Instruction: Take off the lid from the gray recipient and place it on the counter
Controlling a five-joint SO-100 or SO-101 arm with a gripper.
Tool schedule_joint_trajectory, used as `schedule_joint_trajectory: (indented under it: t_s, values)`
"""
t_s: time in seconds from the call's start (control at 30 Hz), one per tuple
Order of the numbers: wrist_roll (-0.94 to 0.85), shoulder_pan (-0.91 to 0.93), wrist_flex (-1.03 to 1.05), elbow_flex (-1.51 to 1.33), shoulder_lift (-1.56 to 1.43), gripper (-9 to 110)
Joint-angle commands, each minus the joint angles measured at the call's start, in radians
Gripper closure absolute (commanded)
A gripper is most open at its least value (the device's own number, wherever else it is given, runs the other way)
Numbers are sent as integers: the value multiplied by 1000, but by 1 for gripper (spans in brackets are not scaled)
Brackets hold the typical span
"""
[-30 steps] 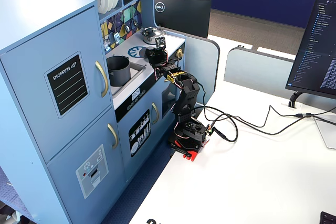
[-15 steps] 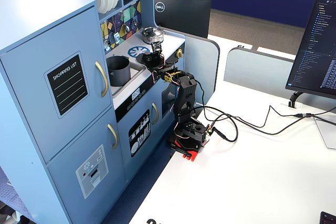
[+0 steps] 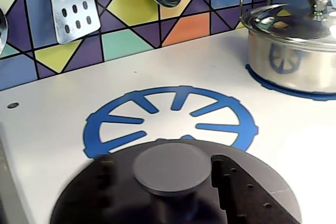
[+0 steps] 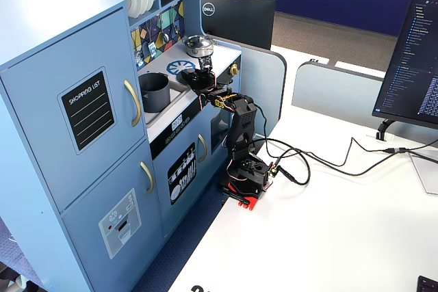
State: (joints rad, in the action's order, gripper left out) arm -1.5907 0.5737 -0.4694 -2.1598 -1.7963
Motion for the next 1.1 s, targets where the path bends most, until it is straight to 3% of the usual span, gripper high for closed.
schedule_joint_trajectory:
  t_s: [0.0,0.67,0.8,1.07]
  values:
    - [-35,25,-40,-17,-38,69]
    - [-9,34,6,44,-216,73]
    - [-3,11,199,41,-410,76]
    - [78,-141,976,28,-922,94]
